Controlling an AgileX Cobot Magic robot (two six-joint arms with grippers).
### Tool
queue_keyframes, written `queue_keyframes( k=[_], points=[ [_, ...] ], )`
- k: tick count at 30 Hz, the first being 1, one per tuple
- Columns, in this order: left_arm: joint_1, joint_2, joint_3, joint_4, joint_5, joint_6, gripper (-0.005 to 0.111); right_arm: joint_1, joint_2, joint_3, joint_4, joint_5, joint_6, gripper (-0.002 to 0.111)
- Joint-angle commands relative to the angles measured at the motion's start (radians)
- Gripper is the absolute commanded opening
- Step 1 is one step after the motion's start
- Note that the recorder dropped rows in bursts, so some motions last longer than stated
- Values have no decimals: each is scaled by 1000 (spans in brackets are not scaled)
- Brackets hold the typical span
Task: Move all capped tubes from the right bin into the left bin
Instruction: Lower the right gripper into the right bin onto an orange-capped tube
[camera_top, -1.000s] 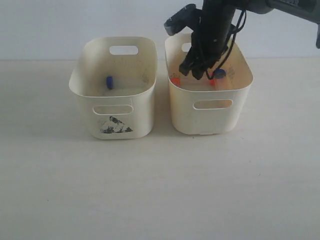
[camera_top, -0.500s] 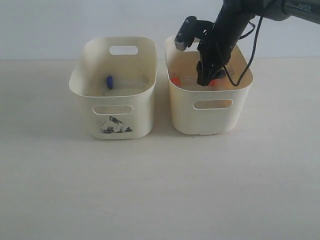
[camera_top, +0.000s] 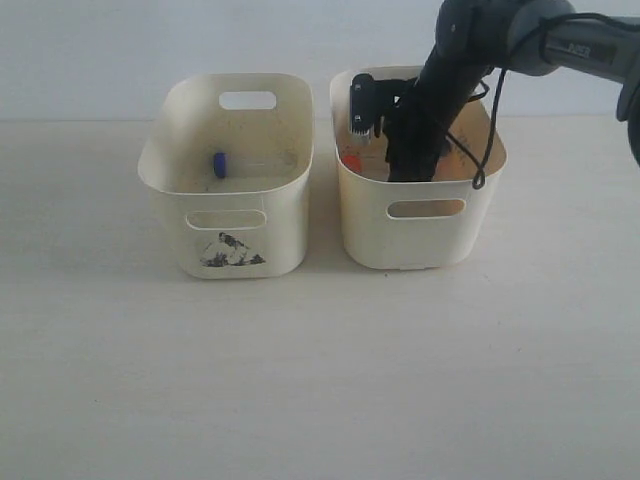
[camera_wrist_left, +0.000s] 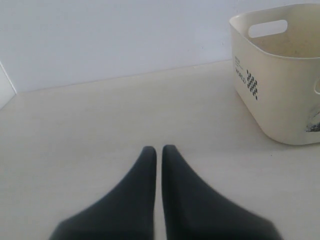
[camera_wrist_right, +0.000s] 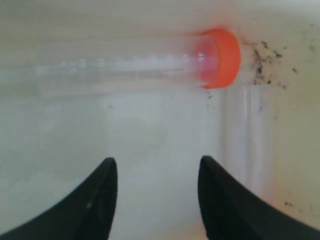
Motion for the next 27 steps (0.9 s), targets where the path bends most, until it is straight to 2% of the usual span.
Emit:
queue_keyframes(
  k=[1,8,27],
  points=[
    [1,-2,-4,-1,-15,-12,4,-1,5,2,-2,-109,-41,48],
    [1,-2,-4,-1,-15,-12,4,-1,13,2,-17,-216,-107,48],
    [1,-2,-4,-1,-15,-12,4,-7,103,2,-20,-368,-115,47]
  ],
)
